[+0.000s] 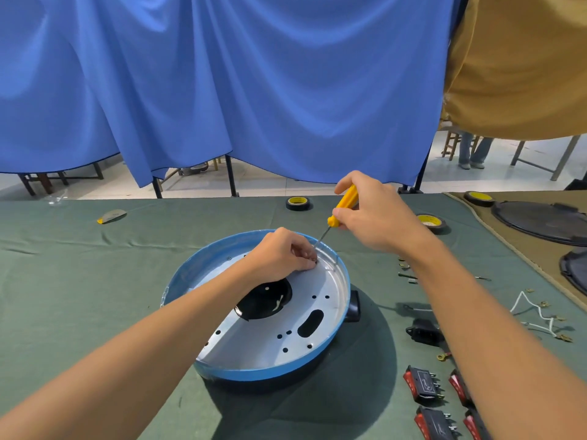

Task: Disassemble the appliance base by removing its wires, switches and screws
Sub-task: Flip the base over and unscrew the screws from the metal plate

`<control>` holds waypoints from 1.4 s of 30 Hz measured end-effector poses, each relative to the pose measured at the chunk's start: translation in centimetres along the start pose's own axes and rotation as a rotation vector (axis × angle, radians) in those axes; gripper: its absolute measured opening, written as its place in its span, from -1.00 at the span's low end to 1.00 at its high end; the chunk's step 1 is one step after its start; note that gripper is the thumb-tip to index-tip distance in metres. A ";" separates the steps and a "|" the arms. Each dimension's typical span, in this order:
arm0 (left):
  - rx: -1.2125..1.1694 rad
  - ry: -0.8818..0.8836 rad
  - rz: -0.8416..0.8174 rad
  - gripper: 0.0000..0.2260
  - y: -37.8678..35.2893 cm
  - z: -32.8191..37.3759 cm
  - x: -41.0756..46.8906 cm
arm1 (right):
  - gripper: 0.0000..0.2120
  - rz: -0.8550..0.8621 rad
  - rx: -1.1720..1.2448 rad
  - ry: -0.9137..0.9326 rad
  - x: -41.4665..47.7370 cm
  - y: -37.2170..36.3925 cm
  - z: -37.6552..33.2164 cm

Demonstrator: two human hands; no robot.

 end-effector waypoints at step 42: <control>-0.015 0.020 -0.001 -0.96 -0.4 -0.4 0.0 | -0.84 -0.410 -0.719 0.210 4.6 -1.3 -4.6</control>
Point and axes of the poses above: each hand's wrist, its own x-axis towards the middle knuckle, its own y-axis out of the back of the hand, z = x × y, the point moved 2 cm from there along x, towards the middle knuckle, and after that the axes turned 8 degrees about z, right-handed, at the moved point
